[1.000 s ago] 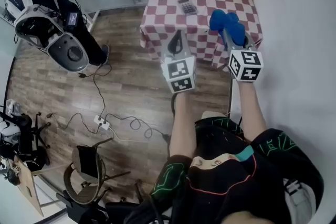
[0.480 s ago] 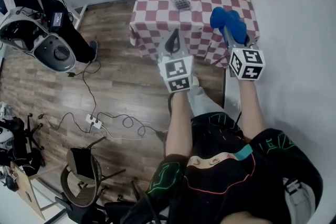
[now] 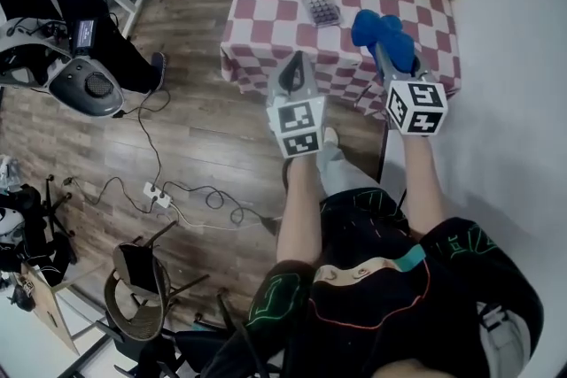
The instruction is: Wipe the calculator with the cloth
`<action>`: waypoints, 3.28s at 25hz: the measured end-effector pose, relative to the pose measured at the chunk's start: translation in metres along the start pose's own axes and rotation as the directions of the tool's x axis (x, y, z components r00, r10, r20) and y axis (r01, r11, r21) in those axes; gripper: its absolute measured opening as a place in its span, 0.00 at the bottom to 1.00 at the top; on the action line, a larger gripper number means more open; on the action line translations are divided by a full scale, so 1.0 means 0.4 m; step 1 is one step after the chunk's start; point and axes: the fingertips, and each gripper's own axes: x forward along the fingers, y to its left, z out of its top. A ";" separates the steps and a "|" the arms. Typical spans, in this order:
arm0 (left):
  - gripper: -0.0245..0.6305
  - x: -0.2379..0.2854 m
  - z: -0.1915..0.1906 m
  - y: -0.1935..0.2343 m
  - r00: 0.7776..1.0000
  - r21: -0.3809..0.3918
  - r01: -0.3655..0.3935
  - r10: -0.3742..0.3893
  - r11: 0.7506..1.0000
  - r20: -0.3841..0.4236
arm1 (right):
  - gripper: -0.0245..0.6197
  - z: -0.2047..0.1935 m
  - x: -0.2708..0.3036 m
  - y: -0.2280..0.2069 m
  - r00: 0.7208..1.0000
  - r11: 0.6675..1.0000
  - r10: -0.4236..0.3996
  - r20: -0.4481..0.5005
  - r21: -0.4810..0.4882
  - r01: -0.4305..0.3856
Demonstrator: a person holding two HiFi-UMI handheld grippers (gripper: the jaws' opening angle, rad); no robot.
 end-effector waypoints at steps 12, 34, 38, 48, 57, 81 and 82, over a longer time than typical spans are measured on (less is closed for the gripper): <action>0.05 0.332 -0.141 0.011 0.981 -0.032 -0.026 0.019 0.999 -0.195 | 0.23 -0.097 0.311 -0.162 0.990 0.998 0.060 -0.125 0.026 -0.057; 0.05 0.583 -0.153 0.121 0.967 -0.033 -0.050 0.040 0.998 -0.252 | 0.23 -0.148 0.641 -0.156 0.965 0.981 0.110 -0.236 -0.133 -0.145; 0.05 0.626 -0.170 0.143 0.952 -0.025 -0.028 0.019 0.999 -0.304 | 0.23 -0.162 0.706 -0.150 0.956 0.973 0.101 -0.274 -0.172 -0.152; 0.05 0.669 -0.210 0.207 0.934 -0.017 -0.024 0.017 1.000 -0.357 | 0.23 -0.218 0.799 -0.042 0.929 0.921 0.152 -0.338 -0.292 -0.257; 0.05 0.642 -0.215 0.235 0.930 -0.035 -0.055 0.038 0.998 -0.365 | 0.24 -0.227 0.804 0.038 0.917 0.881 0.195 -0.349 -0.348 -0.320; 0.05 0.542 -0.223 0.213 0.940 -0.099 -0.139 0.100 0.985 -0.326 | 0.24 -0.282 0.665 0.178 0.841 0.693 0.391 -0.375 -0.482 -0.537; 0.05 0.535 -0.225 0.214 0.940 -0.102 -0.143 0.103 0.984 -0.327 | 0.24 -0.283 0.658 0.180 0.840 0.698 0.396 -0.370 -0.473 -0.538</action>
